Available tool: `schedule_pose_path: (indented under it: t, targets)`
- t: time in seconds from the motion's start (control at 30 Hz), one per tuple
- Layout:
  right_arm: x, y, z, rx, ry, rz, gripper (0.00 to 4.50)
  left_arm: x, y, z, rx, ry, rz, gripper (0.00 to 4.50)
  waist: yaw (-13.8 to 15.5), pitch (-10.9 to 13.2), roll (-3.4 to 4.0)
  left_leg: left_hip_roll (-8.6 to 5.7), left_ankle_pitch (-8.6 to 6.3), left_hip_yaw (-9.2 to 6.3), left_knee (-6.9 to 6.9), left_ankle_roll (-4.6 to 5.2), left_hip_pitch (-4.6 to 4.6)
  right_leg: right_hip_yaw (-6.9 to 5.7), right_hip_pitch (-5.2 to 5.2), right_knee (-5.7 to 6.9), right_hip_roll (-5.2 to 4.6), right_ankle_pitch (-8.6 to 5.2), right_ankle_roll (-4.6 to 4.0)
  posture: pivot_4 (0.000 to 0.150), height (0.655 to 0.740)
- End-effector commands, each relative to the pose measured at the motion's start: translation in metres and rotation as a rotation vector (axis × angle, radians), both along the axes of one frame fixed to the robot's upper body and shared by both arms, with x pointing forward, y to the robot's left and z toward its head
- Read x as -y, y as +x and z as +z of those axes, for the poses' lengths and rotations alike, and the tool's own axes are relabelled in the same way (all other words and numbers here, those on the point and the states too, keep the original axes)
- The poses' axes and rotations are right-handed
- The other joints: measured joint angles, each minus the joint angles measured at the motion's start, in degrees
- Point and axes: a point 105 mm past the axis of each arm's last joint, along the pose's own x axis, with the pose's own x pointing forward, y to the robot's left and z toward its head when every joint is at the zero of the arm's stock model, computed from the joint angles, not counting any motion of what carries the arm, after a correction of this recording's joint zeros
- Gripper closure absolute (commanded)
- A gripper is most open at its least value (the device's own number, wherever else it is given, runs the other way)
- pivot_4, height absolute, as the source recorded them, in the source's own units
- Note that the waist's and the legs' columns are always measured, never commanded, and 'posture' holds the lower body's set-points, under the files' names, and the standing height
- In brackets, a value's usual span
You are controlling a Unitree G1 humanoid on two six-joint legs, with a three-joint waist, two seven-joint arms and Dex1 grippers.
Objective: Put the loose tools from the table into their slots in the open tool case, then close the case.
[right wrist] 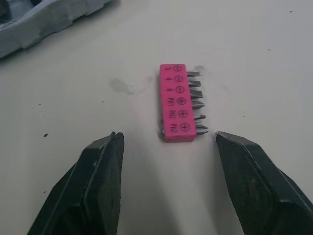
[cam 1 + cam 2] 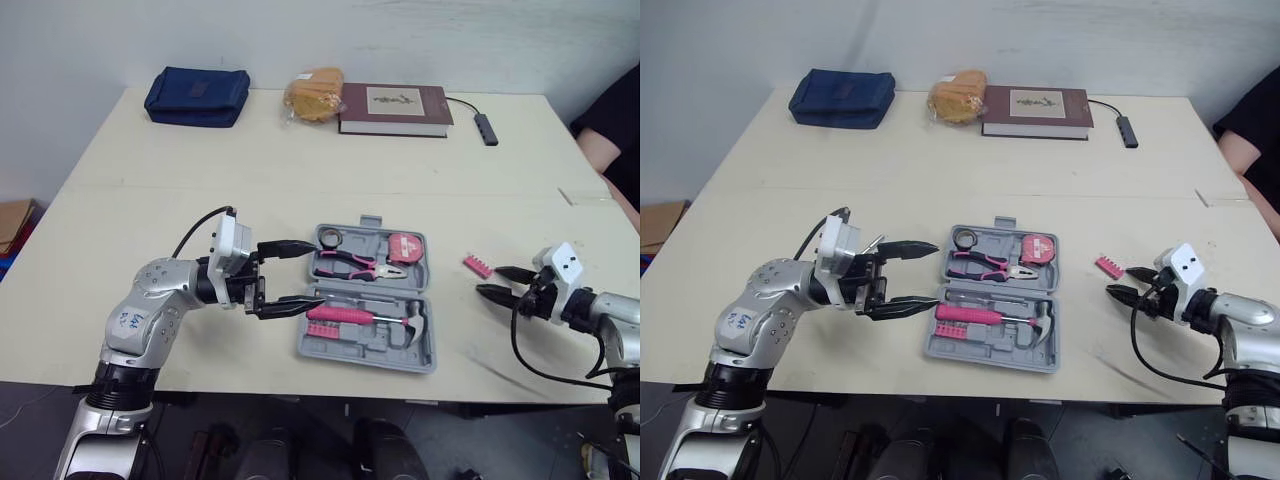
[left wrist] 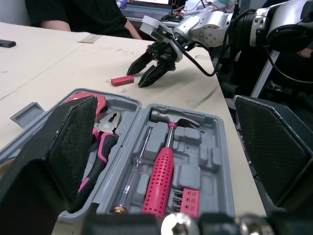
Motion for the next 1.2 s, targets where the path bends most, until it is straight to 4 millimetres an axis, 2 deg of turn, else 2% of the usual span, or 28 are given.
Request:
schedule_pose_path:
  t: [0.03, 0.1, 0.33, 0.53, 0.73, 0.83, 0.93, 1.07, 1.2]
  targets:
    - [0.003, 0.002, 0.001, 0.026, 0.007, -0.041, 1.37, 0.002, -0.006, 0.006, 0.032, 0.0, -0.023, 0.0, 0.0, 0.0, 0.0, 0.0, 0.0, 0.0, 0.0, 0.0, 0.0, 0.0, 0.0, 0.0, 0.0, 0.0, 0.0, 0.15, 0.74]
    - [-0.006, 0.001, -0.001, 0.015, 0.039, 0.002, 1.37, 0.003, -0.006, 0.006, 0.03, 0.0, -0.025, 0.0, 0.0, 0.0, 0.0, 0.0, 0.0, 0.0, 0.0, 0.0, 0.0, 0.0, 0.0, -0.02, 0.0, 0.0, 0.0, 0.15, 0.74]
    - [-0.017, 0.016, -0.006, 0.005, 0.102, 0.004, 1.37, 0.003, -0.006, 0.007, 0.023, 0.018, -0.056, 0.0, -1.0, 0.01, -0.01, 0.03, 0.01, 0.03, 0.0, 0.0, 0.03, 0.04, 0.0, 0.02, 0.05, 0.0, 0.0, 0.15, 0.74]
    - [-0.021, 0.026, -0.013, -0.014, 0.118, -0.014, 1.37, 0.004, -0.007, 0.006, 0.023, 0.03, -0.078, 0.0, -1.48, 0.0, -0.01, 0.03, 0.01, 0.03, 0.0, 0.0, 0.02, 0.04, 0.0, 0.16, 0.04, 0.0, -0.01, 0.15, 0.74]
    - [-0.02, 0.024, -0.019, -0.045, 0.111, -0.005, 1.37, 0.004, -0.006, 0.007, 0.027, 0.034, -0.074, 0.0, -1.49, 0.0, -0.03, 0.03, 0.01, 0.03, 0.0, 0.0, 0.04, 0.06, 0.01, 0.14, 0.03, 0.0, -0.01, 0.15, 0.74]
    - [-0.022, 0.019, -0.018, -0.036, 0.121, 0.034, 2.2, 0.003, -0.006, 0.006, 0.027, 0.038, -0.077, 0.0, -1.45, -0.01, -0.03, 0.03, 0.01, 0.02, 0.0, 0.0, 0.04, 0.06, 0.02, 0.15, 0.02, 0.0, -0.01, 0.15, 0.74]
    - [-0.022, 0.015, -0.013, 0.003, 0.104, 0.074, 3.6, 0.004, -0.006, 0.006, 0.031, 0.046, -0.08, 0.0, -1.4, 0.0, -0.03, 0.04, 0.01, 0.0, 0.0, 0.0, 0.03, 0.04, 0.02, 0.14, 0.03, 0.0, -0.01, 0.15, 0.74]
    - [-0.017, 0.015, 0.003, 0.107, 0.029, 0.084, 3.7, 0.003, -0.009, 0.007, 0.031, 0.051, -0.112, 0.0, -1.37, 0.0, -0.03, 0.03, 0.01, 0.0, 0.0, 0.0, 0.02, 0.04, 0.02, 0.13, 0.02, 0.0, -0.01, 0.15, 0.74]
    - [-0.032, 0.003, 0.036, 0.221, -0.026, 0.203, 3.7, 0.005, -0.012, 0.017, 0.086, 0.037, -0.152, 0.0, -1.08, 0.1, 0.1, 0.01, 0.01, -0.02, 0.0, 0.0, -0.04, 0.01, -0.03, 0.14, 0.01, 0.0, -0.01, 0.15, 0.74]
